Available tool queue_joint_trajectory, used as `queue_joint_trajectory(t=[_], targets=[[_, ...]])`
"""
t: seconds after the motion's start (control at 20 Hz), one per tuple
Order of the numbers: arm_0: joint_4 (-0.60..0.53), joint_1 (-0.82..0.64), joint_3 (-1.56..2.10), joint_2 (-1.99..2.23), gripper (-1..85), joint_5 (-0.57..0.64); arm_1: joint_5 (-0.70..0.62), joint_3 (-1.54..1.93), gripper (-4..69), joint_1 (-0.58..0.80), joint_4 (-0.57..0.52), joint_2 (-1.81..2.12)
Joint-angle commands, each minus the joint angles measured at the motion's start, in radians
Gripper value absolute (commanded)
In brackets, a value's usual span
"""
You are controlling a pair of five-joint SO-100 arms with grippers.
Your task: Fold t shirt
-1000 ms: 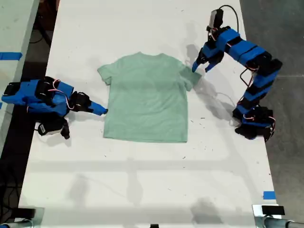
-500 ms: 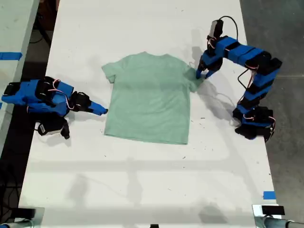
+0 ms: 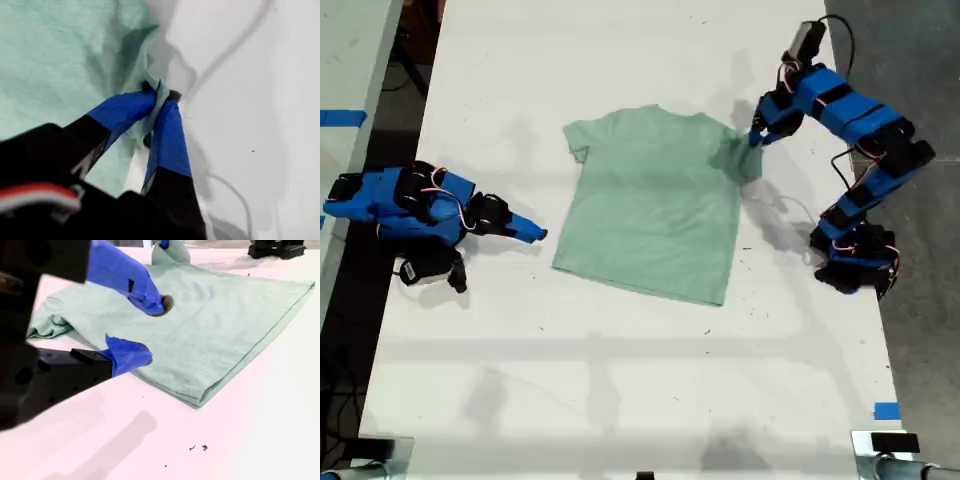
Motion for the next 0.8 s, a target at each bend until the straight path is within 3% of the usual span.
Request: queue_joint_trajectory(t=[0.0, 0.1, 0.25, 0.4, 0.5, 0.6, 0.7, 0.75], targets=[[-0.020, 0.006, 0.011, 0.006, 11.7, -0.017, 0.026, -0.273, 1.9, -0.202, 0.012, -0.009], [-0.020, 0.006, 0.011, 0.006, 11.7, -0.017, 0.029, -0.414, 1.9, -0.345, -0.029, -0.178], [-0.020, 0.006, 0.011, 0.006, 11.7, -0.017, 0.028, -0.568, 2.4, -0.454, -0.095, -0.420], [-0.020, 0.006, 0.011, 0.006, 11.7, -0.017, 0.000, -0.641, 19.7, -0.509, -0.112, -0.520], [-0.020, 0.005, 0.011, 0.006, 11.7, -0.017, -0.011, -0.646, 23.9, -0.515, -0.077, -0.491], [-0.020, 0.006, 0.011, 0.006, 11.7, -0.017, 0.000, -0.644, 20.2, -0.489, 0.026, -0.382], [-0.020, 0.005, 0.011, 0.006, 11.7, -0.017, 0.038, -0.591, 0.5, -0.448, 0.167, -0.181], [-0.020, 0.005, 0.011, 0.006, 11.7, -0.017, 0.058, -0.529, 0.6, -0.433, 0.235, -0.054]])
